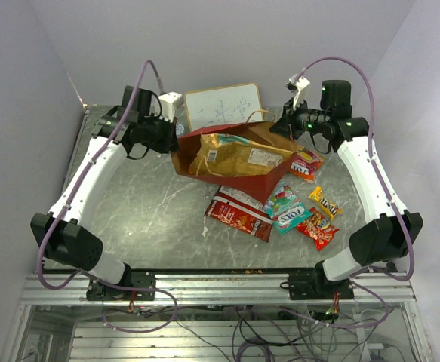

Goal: Place the snacks into the paper bag
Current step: Place the paper bag at the center of the board.

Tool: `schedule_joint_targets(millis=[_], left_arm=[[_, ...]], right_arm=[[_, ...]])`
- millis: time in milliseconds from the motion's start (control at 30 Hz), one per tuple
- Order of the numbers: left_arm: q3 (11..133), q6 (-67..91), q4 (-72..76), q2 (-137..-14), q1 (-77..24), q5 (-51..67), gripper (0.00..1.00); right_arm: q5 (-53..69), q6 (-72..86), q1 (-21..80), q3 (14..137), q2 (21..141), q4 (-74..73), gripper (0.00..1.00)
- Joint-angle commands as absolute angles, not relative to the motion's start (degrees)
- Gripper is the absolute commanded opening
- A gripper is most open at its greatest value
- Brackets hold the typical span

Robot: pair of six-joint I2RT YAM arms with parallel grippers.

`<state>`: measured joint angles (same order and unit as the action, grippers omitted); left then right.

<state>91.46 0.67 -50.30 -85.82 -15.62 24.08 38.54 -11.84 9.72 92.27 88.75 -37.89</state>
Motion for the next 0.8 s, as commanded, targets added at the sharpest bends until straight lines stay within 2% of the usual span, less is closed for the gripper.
schedule_joint_targets(millis=[0,200,367,433,533,633,767], left_arm=[[90.8,4.6,-51.6,-83.2,-12.8,31.3,0.07],[91.1,5.7,-50.2,-87.4,-12.9,33.2,0.07],[95.0,6.0,-49.4,-92.2,-14.3,32.6,0.07],[96.1,6.6,-48.4,-93.2,-14.5,32.3,0.08],[96.5,6.9,-46.0,-93.0,-14.5,31.5,0.25],[96.7,4.5,-44.8,-91.4,-14.5,31.5,0.35],[99.3,-2.2,-46.1,-89.0,-14.5,29.7,0.51]], right_arm=[[35.8,-13.3,8.3,95.6,91.3,-38.9,0.0],[38.9,-12.3,8.5,97.1,94.8,-39.2,0.01],[42.0,-12.7,9.0,100.3,97.3,-41.4,0.1],[41.9,-13.0,9.2,100.9,98.0,-41.7,0.11],[41.4,-13.2,9.5,101.7,99.0,-41.7,0.1],[39.6,-12.8,9.6,103.0,100.2,-41.8,0.01],[37.4,-12.8,9.5,104.0,101.0,-41.6,0.0]])
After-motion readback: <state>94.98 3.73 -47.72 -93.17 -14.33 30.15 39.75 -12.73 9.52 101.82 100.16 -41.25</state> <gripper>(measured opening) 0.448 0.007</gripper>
